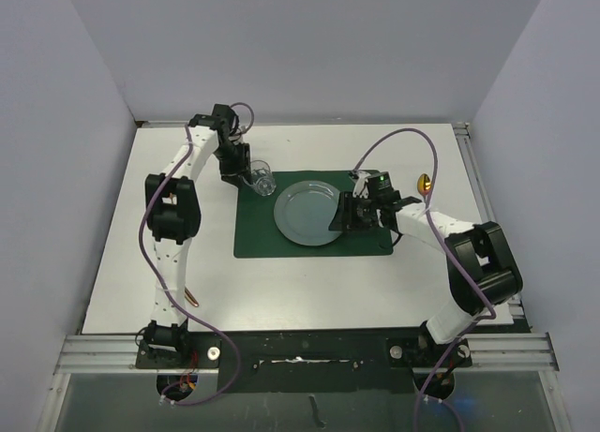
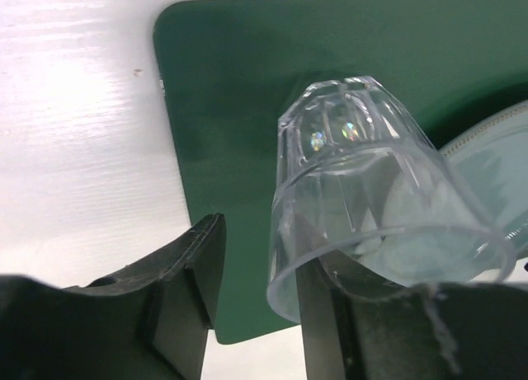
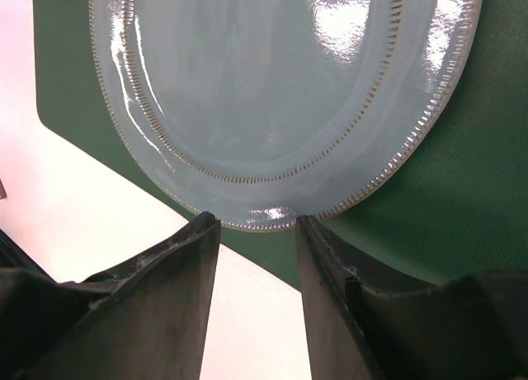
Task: Set the dinner table for one person
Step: Place the cup on the napkin.
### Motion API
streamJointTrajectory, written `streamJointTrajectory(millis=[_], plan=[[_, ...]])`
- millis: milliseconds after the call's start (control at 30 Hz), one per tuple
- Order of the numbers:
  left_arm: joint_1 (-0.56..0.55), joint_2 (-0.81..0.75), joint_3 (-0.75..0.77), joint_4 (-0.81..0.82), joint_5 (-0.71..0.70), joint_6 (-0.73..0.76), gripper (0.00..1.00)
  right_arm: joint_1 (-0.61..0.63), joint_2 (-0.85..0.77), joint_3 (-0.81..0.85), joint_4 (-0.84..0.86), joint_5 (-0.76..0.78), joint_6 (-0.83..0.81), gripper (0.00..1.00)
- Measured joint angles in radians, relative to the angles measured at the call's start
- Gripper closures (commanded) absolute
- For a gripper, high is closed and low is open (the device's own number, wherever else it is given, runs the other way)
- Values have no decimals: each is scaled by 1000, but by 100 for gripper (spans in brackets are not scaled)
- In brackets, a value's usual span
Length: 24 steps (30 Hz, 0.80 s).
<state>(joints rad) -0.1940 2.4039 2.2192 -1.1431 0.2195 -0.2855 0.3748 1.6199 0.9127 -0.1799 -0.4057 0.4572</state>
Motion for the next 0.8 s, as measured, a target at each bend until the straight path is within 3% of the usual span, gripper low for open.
streamJointTrajectory(millis=[33, 367, 800], plan=[[-1, 0, 0, 4, 7, 0, 55, 0, 2, 0, 0, 0, 0, 57], [-6, -10, -19, 64, 49, -24, 38, 8, 11, 23, 0, -5, 0, 57], [-7, -325, -354, 335, 106, -108, 31, 18, 15, 163, -30, 11, -5, 57]])
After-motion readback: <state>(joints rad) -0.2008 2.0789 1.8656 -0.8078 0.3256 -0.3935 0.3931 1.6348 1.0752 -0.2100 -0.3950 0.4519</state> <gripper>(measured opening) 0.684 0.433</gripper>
